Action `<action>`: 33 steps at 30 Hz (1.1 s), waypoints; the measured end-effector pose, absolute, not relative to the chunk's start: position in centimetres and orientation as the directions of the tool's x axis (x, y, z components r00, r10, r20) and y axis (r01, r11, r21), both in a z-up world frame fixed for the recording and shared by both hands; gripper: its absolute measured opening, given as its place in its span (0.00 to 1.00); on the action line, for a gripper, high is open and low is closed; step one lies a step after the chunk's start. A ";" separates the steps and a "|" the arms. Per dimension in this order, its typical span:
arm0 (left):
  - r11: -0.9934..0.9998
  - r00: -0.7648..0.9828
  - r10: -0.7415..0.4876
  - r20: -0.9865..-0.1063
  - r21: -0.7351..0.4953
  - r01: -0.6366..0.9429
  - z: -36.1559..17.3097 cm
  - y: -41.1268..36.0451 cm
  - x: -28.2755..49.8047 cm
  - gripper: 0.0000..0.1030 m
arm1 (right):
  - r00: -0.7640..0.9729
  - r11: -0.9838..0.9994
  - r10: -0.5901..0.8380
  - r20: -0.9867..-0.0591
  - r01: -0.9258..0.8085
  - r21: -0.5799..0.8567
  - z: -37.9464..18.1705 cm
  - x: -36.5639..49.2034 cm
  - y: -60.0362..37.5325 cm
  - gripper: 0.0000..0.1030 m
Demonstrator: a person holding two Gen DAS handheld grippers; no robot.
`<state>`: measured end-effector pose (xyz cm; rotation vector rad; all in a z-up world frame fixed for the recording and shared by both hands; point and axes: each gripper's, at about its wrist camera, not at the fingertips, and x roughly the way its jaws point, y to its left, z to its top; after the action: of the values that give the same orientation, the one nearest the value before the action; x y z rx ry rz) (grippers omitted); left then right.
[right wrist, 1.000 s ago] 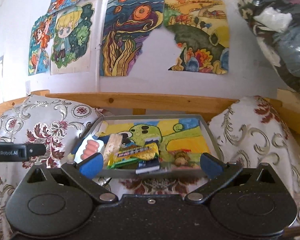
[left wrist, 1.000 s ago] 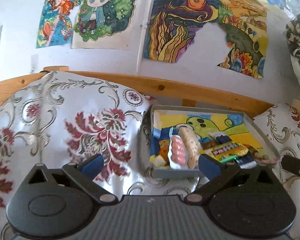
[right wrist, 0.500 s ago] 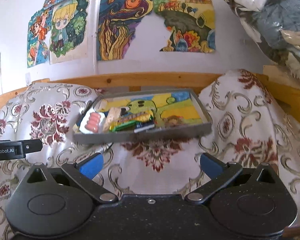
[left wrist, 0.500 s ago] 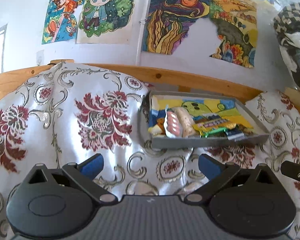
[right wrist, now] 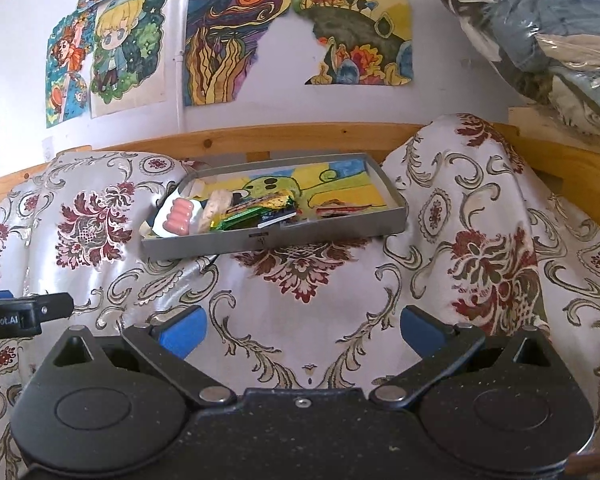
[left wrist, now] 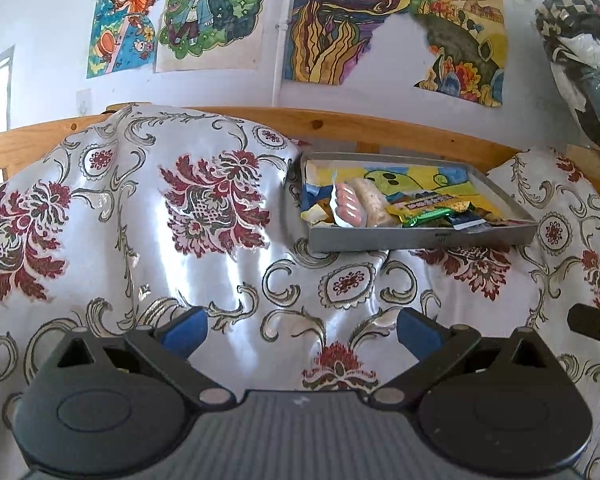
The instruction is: Organize snacks
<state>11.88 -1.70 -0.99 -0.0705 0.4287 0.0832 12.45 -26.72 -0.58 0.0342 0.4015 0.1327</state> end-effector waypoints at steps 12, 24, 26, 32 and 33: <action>0.995 0.906 0.060 -0.419 -0.045 -0.086 -1.2 -2.2 11.2 0.99 | 0.915 0.992 0.127 -0.384 -0.112 0.062 -0.6 12.1 -27.1 0.99; 0.996 0.906 0.059 -0.420 -0.040 -0.084 -1.2 -2.4 11.1 0.99 | 0.914 0.992 0.127 -0.384 -0.111 0.065 -0.6 12.0 -27.2 0.99; 0.996 0.905 0.059 -0.421 -0.040 -0.083 -1.2 -2.4 11.2 0.99 | 0.915 0.992 0.126 -0.383 -0.110 0.064 -0.6 11.9 -27.2 0.99; 0.996 0.904 0.058 -0.424 -0.044 -0.084 -1.1 -2.5 11.1 0.99 | 0.914 0.992 0.127 -0.385 -0.111 0.064 -0.6 12.0 -27.1 0.99; 0.996 0.904 0.058 -0.423 -0.042 -0.083 -1.1 -2.5 11.1 0.99 | 0.914 0.992 0.127 -0.386 -0.111 0.064 -0.6 11.9 -27.2 0.99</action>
<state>11.12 -2.51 -1.12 -0.0600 0.4353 0.0730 11.95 -27.15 -0.56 0.0410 0.3997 0.1230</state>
